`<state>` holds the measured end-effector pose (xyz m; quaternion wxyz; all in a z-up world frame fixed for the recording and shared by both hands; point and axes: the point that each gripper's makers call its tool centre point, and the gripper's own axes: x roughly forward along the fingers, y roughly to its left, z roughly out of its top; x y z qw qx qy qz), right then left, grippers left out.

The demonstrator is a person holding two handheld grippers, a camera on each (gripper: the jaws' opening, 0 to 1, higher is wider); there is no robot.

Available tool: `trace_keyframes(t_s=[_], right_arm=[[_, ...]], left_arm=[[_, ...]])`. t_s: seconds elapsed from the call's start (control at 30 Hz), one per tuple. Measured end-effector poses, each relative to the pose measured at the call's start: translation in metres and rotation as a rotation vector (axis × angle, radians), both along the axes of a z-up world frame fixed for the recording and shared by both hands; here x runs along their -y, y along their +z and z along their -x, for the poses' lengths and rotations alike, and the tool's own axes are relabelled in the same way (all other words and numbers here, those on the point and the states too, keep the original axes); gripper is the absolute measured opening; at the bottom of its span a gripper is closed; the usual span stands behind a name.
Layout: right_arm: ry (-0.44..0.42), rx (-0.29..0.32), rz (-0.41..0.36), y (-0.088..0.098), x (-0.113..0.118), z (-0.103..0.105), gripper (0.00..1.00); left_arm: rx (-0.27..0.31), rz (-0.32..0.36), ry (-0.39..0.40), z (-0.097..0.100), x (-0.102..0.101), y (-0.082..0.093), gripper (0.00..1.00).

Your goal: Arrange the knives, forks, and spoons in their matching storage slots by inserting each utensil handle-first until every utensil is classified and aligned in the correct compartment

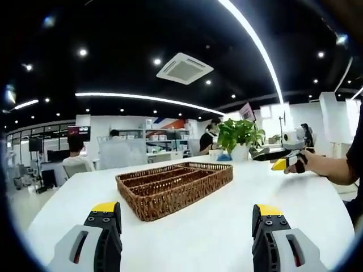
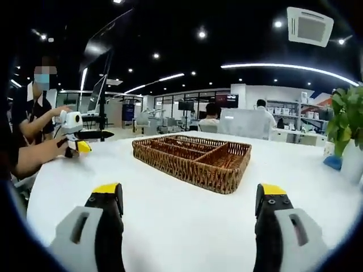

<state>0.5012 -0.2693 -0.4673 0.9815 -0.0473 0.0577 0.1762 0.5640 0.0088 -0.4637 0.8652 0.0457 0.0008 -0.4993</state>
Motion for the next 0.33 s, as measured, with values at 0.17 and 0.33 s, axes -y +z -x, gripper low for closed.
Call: trace_keyframes(t_s=[0.17,0.33], right_arm=[[0.002,-0.031,0.041,-0.007,-0.001,0.001,1.00],[0.020,-0.025,0.011,-0.003,0.001,0.004,1.00]], left_arm=[[-0.002,-0.012,0.008,-0.002,-0.004,0.000,1.00],[-0.010,0.001,0.039,-0.009,-0.014,0.003,1.00]])
